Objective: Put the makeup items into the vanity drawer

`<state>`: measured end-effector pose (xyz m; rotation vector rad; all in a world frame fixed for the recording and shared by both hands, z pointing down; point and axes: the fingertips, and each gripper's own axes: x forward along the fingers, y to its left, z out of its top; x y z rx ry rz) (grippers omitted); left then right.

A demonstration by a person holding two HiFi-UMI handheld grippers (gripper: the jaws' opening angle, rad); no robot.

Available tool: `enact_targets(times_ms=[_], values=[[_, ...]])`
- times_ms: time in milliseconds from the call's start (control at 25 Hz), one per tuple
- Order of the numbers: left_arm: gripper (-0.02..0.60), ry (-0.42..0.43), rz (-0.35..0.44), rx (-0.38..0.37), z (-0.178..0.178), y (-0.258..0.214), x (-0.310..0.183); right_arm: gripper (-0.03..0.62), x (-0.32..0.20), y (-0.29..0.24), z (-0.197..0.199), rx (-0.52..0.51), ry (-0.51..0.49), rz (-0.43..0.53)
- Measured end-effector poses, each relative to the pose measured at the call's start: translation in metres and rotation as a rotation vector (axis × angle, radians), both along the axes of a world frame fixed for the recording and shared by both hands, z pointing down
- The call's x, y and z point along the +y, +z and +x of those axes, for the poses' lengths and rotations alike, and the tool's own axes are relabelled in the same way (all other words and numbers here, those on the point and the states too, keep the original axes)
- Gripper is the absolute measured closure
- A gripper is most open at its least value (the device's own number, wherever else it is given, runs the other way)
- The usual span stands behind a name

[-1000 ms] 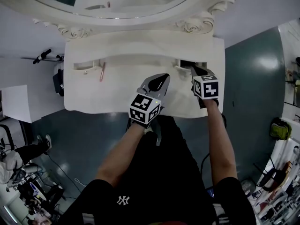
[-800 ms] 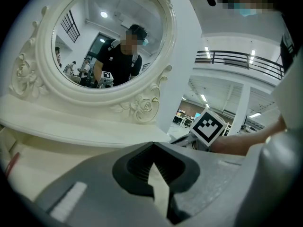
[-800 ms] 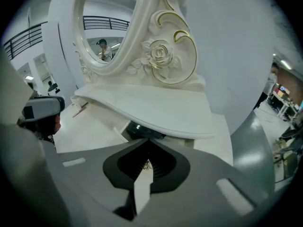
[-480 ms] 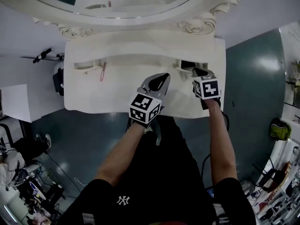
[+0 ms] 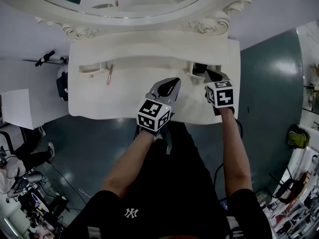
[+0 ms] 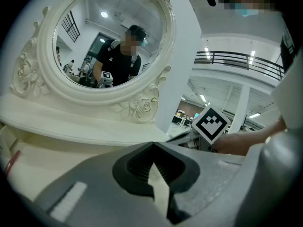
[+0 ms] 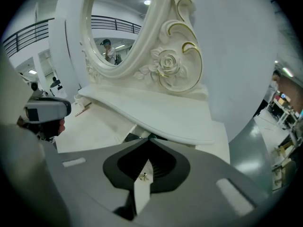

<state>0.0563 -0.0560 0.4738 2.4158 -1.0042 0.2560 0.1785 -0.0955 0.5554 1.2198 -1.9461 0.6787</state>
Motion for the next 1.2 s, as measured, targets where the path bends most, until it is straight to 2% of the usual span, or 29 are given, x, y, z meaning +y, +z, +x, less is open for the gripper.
enact_targets(times_ms=[80, 160, 240, 440, 560, 680, 920, 1200], values=[[0.581, -0.003, -0.002, 0.0, -0.001, 0.001, 0.001, 0.566, -0.004, 0.0, -0.003, -0.004, -0.007, 0.003], [0.581, -0.006, -0.003, -0.001, -0.002, 0.001, 0.002, 0.556, -0.003, 0.002, -0.006, -0.062, 0.012, -0.043], [0.581, -0.011, -0.001, -0.001, -0.004, 0.0, 0.001, 0.47, -0.002, 0.0, -0.006, -0.128, 0.037, -0.079], [0.581, -0.015, -0.002, 0.003, -0.006, 0.0, -0.001, 0.456, 0.001, 0.003, -0.004, -0.082, -0.017, -0.066], [0.581, -0.008, -0.003, 0.003, -0.004, 0.0, -0.001, 0.446, 0.0, 0.004, -0.008, -0.105, -0.014, -0.064], [0.581, -0.004, -0.008, 0.001, -0.001, 0.001, -0.002, 0.355, -0.002, 0.003, -0.012, -0.124, -0.008, -0.069], [0.581, -0.003, -0.012, 0.0, 0.001, 0.004, -0.004, 0.254, -0.006, 0.005, -0.012, -0.155, 0.084, -0.102], [0.581, -0.002, -0.017, -0.003, 0.002, 0.006, -0.006, 0.252, -0.01, 0.017, -0.015, -0.114, 0.169, -0.134]])
